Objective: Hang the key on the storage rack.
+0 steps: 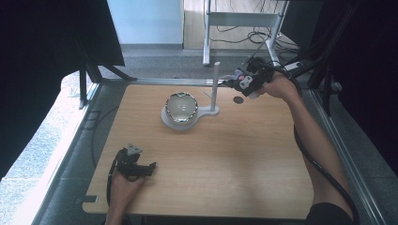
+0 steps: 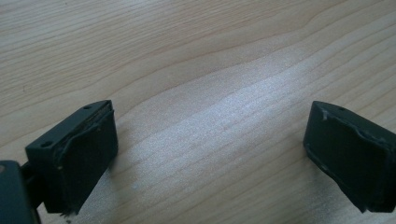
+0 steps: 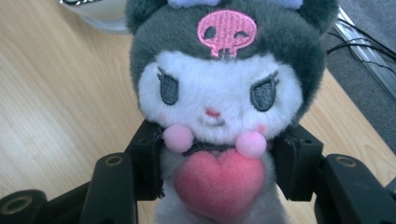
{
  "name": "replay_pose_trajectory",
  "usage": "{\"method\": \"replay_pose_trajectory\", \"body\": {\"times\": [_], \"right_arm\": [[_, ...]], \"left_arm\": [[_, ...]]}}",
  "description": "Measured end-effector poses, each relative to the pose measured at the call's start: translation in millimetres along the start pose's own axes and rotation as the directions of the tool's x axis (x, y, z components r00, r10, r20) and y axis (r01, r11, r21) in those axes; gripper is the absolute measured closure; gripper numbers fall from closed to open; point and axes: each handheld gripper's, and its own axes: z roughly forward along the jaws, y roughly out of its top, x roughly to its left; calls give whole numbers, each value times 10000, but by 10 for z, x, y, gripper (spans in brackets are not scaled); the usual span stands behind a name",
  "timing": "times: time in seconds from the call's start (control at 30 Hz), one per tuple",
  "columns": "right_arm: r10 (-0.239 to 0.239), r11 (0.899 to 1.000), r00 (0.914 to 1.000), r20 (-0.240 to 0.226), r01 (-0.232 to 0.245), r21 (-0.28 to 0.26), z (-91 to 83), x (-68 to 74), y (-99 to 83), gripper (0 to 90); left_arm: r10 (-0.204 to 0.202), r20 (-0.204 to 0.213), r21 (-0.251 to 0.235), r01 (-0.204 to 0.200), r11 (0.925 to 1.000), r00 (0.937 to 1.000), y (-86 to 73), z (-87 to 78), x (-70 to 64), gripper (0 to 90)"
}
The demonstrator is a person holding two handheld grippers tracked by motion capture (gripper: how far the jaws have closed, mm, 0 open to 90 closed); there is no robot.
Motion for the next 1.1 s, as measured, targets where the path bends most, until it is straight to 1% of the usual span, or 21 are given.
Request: {"method": "replay_pose_trajectory", "body": {"times": [0.3, 0.47, 0.53, 0.6, 0.8, 0.9, 1.0, 1.1], "right_arm": [[19, 9999, 9999, 127, -18, -127, -40, -54, 168, 436], [13, 9999, 9998, 199, -10, -138, -26, -82, 264, 436], [44, 9999, 9998, 196, -42, -141, -24, -80, 277, 436], [-49, 9999, 9998, 197, 52, -164, -14, -75, 313, 436], [-381, 9990, 9992, 141, 384, -207, -5, 13, 408, 436], [-444, 9989, 9990, 72, 445, -129, 21, 61, 427, 436], [-528, 9986, 9986, -47, 527, -57, 72, 105, 434, 436], [-676, 9977, 9973, -292, 678, 41, 162, 160, 429, 435]], "left_arm": [[-1, 1, -1, 1, 10000, 10000, 0, 0, 0, 31], [2, 13, 6, -2, 10000, 10000, 0, 0, 1, 30], [2, 13, 6, -2, 10000, 10000, 0, 0, 1, 31], [4, 13, 5, -4, 10000, 10000, 0, 0, 1, 30], [-8, 21, 24, 8, 10000, 10000, 0, -2, 0, 31], [-6, 53, 39, 5, 10000, 10000, 0, -3, 1, 30], [2, 17, 8, -2, 10000, 10000, 0, -1, 1, 31], [12, 10, -1, -12, 10000, 10000, 0, 0, 1, 31]]}}
